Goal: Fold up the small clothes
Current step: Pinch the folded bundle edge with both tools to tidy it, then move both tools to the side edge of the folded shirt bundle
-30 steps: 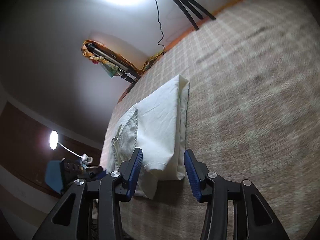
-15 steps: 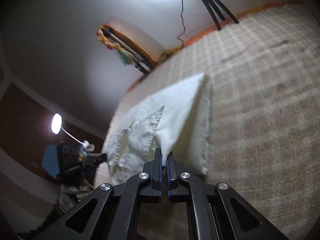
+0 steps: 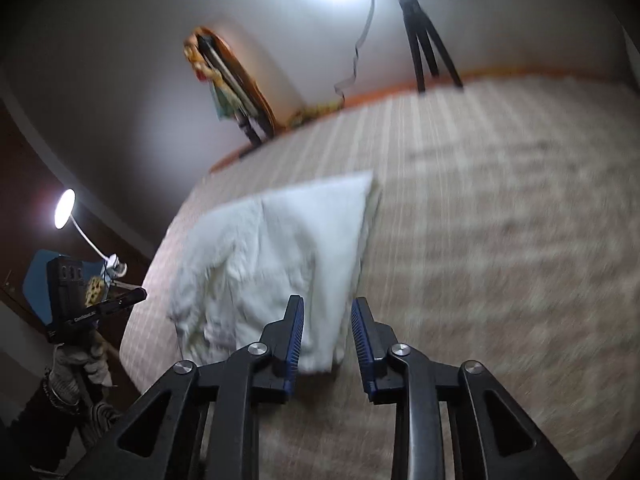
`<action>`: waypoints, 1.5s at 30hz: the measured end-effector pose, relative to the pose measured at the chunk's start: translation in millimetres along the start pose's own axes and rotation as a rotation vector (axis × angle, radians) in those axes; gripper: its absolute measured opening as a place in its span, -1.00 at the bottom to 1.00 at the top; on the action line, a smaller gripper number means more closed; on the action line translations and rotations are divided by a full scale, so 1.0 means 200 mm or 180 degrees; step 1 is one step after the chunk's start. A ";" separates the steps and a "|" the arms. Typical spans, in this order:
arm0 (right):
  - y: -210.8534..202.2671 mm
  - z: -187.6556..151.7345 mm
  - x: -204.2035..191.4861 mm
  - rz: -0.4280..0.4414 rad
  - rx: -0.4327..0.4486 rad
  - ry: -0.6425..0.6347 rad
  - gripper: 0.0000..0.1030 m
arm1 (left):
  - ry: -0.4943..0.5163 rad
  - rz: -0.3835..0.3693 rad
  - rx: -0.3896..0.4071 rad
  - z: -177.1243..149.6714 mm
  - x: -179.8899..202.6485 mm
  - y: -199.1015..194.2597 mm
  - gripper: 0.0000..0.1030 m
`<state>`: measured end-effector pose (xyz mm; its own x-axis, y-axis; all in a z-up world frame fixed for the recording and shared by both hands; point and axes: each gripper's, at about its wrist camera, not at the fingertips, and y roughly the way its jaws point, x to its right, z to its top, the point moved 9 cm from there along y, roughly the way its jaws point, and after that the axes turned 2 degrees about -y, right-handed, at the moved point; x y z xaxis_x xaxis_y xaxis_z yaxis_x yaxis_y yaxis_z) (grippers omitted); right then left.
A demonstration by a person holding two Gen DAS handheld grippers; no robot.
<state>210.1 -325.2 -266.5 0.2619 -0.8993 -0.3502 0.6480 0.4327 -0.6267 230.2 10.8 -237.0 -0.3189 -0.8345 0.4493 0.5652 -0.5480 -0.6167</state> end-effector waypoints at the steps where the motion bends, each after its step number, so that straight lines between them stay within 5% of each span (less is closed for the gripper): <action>1: 0.00 0.05 -0.01 0.0014 0.0040 -0.0021 -0.48 | 0.0076 -0.0032 0.0048 0.06 0.05 0.02 -0.82; 8: 0.25 0.33 -0.16 -0.0009 -0.0013 -0.0455 -0.48 | 0.0247 -0.0070 0.0080 0.30 0.23 0.34 -0.81; 14: 0.56 0.36 -0.22 -0.0249 -0.0350 -0.1012 -0.48 | 0.0470 0.0021 -0.0234 0.22 0.23 0.61 -0.81; 19: 0.71 0.33 -0.10 -0.0381 -0.0493 -0.1036 -0.55 | 0.0480 0.0076 -0.0443 0.07 0.11 0.74 -0.81; 26: 0.70 0.34 0.04 -0.0356 -0.0420 -0.0723 -0.57 | 0.0197 -0.0201 -0.0241 0.10 0.09 0.61 -0.81; 33: 0.54 0.38 0.06 -0.0194 -0.0227 -0.0415 -0.48 | -0.0235 0.0045 0.0205 0.29 -0.12 0.49 -0.81; 39: 0.62 0.32 0.10 -0.0243 -0.0408 -0.0309 -0.48 | -0.0290 0.0374 -0.0059 0.18 -0.25 0.62 -0.81; 45: 0.54 0.30 0.21 -0.0486 -0.0400 -0.0176 -0.41 | -0.0409 0.0327 0.0054 0.17 -0.31 0.50 -0.64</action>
<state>335.0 -320.8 -307.2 0.2085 -0.9557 -0.2080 0.5897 0.2925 -0.7528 332.0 8.9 -305.3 -0.1596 -0.8714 0.4639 0.6028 -0.4582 -0.6532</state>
